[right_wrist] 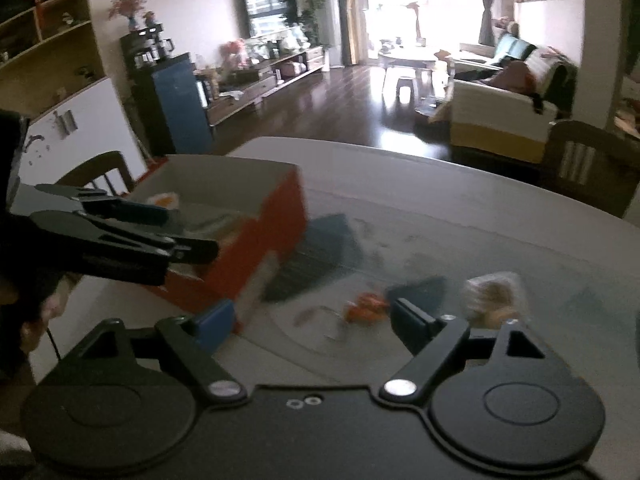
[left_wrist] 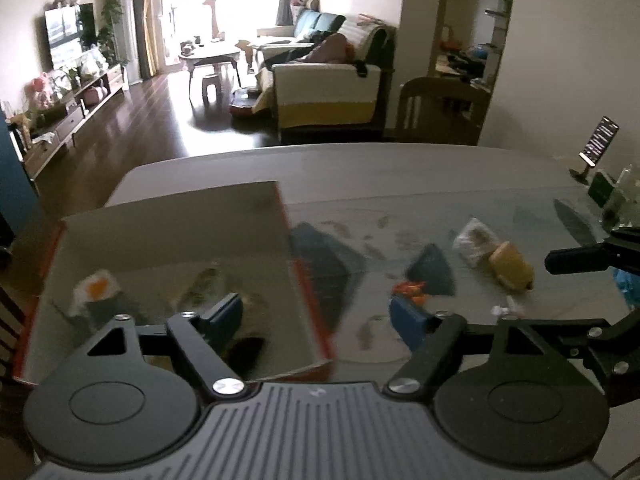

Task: Organize objects
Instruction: 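Withdraw both tools from the box back toward the table items, then grasp the orange dragon keychain with the left tool while the right tool grasps the pink snack packet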

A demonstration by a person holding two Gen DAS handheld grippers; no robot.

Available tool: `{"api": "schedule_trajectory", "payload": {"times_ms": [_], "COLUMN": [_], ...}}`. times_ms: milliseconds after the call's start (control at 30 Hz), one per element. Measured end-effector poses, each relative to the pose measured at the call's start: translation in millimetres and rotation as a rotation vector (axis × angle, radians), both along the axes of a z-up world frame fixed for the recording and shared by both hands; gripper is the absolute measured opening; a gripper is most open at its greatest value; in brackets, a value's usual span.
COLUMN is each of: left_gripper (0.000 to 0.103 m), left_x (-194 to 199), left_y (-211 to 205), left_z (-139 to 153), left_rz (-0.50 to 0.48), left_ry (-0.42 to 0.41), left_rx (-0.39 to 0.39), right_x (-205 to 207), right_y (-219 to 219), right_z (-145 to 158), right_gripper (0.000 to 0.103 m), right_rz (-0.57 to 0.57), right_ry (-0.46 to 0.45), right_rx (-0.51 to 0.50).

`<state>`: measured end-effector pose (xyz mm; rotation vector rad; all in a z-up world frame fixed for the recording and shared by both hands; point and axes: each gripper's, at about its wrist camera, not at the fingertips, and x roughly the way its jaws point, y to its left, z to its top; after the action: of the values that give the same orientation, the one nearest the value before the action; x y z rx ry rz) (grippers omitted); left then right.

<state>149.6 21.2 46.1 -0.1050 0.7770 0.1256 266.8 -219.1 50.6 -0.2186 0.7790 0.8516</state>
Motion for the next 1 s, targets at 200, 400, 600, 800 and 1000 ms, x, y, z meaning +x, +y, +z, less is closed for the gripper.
{"api": "schedule_trajectory", "payload": {"times_ms": [200, 400, 600, 800, 1000], "left_gripper": [0.084, 0.099, 0.103, 0.103, 0.103], "left_x": [16.1, 34.1, 57.7, 79.9, 100.8], "left_y": [-41.1, -68.9, -81.0, -85.6, -82.8], "left_z": [-11.3, -30.2, -51.5, -74.1, -97.1], "left_rz": [-0.023, -0.024, -0.001, -0.003, -0.006], "left_ry": [0.017, 0.050, 0.064, 0.098, 0.124], "left_rx": [-0.025, -0.033, -0.070, -0.041, -0.024], "right_x": [14.3, 28.5, 40.8, 53.5, 60.8], "right_y": [-54.9, -85.6, -96.5, -98.2, -90.4], "right_z": [-11.5, -31.1, -52.8, -78.8, -101.0], "right_gripper": [0.097, 0.098, 0.097, 0.093, 0.091], "right_rz": [-0.060, -0.083, -0.070, -0.050, -0.023], "right_ry": [-0.005, -0.008, -0.001, 0.033, 0.048], "right_rx": [-0.002, -0.041, -0.075, -0.107, -0.152]}}
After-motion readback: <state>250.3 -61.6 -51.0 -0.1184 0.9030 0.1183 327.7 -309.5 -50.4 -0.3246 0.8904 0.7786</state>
